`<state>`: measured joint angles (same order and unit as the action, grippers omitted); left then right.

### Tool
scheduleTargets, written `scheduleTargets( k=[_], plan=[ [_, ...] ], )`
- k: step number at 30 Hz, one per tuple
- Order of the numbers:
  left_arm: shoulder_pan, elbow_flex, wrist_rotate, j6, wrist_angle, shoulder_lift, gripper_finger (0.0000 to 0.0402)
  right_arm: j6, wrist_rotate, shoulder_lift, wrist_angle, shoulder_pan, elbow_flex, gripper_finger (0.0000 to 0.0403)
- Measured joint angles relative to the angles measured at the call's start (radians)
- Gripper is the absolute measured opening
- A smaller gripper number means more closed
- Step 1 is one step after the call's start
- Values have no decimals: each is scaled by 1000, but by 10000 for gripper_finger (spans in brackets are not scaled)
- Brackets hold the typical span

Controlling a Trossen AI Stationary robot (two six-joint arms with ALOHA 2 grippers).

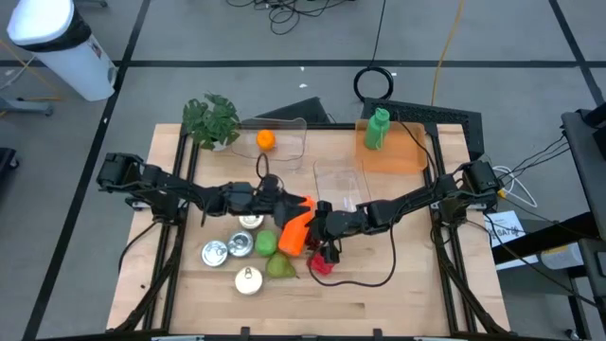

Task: Pick & Place Food Item
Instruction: Put the orange water bottle into the orange bin

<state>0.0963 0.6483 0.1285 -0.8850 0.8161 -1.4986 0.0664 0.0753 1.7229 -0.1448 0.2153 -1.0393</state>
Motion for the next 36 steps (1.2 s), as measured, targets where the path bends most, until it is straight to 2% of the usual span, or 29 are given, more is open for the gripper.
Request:
scheduleTargets(
  k=[3,7,11,15,19,22,27,29,33,36],
  plan=[
    [0,5,-35,9,17,0,365,-14,1,-10,20,0,0,320],
    [-25,41,-121,-9,-51,0,365,-25,35,-80,97,0,0,320],
    [-55,124,-180,37,-317,0,365,-6,148,-163,187,11,0,320],
    [-84,226,-107,125,-641,0,365,1,190,-217,237,27,0,320],
    [-124,284,-64,144,-824,0,365,1,186,-229,247,49,0,320],
    [-143,293,-99,168,-840,0,365,-4,186,-229,240,61,0,320],
    [-137,293,-111,310,-845,0,365,-31,189,-190,218,62,0,320],
    [-132,293,-112,310,-843,0,365,-46,195,-162,155,58,-1,320],
    [-127,293,-152,281,-804,0,365,-123,263,-74,15,53,0,323],
    [-136,293,-232,280,-777,1,365,-228,346,-27,-27,45,0,336]
  ],
)
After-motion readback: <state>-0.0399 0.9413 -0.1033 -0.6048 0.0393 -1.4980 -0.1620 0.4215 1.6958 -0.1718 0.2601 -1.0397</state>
